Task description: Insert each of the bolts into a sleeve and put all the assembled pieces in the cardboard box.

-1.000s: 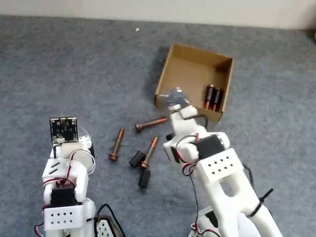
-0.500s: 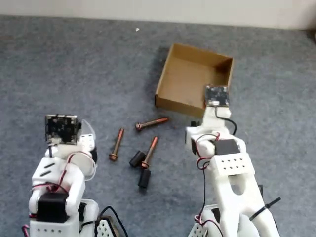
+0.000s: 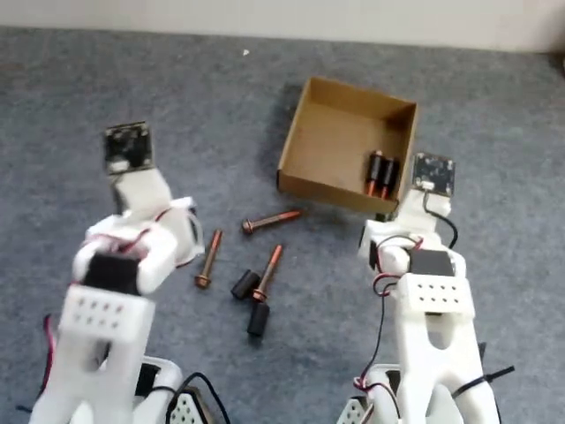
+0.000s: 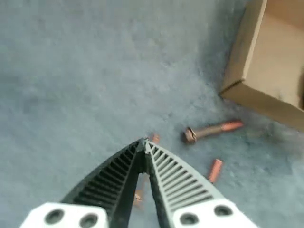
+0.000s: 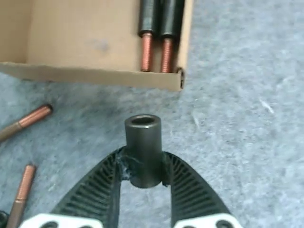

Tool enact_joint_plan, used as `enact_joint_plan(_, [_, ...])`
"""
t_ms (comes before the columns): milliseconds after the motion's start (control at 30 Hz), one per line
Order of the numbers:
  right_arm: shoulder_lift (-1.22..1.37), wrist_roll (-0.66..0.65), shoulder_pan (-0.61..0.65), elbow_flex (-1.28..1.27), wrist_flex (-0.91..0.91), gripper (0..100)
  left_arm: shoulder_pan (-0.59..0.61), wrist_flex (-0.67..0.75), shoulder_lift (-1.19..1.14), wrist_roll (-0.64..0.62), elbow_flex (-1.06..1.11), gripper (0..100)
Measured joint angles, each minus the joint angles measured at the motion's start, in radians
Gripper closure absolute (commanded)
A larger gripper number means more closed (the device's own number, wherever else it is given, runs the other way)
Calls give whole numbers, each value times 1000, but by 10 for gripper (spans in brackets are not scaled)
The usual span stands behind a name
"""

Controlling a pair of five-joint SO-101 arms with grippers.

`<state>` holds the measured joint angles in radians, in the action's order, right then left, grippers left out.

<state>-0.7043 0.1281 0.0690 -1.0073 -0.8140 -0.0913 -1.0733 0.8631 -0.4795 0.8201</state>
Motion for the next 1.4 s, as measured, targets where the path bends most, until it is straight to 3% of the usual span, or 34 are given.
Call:
enact_joint_plan(300, [0, 3, -87, 0, 0, 993, -221, 92, -267, -282, -15, 993])
enact_joint_plan(633, [0, 5, -115, 0, 0, 993, -361, 307, -615, -353, -52, 993])
enact_joint_plan(1000, [0, 5, -115, 0, 0, 993, -247, 322, -1030, -388, -318, 993])
enact_joint_plan(1267, [0, 5, -115, 0, 0, 993, -100, 322, -1066, -390, -437, 993])
enact_joint_plan(1400, [0, 5, -115, 0, 0, 993, -91, 322, -1066, -390, -474, 992])
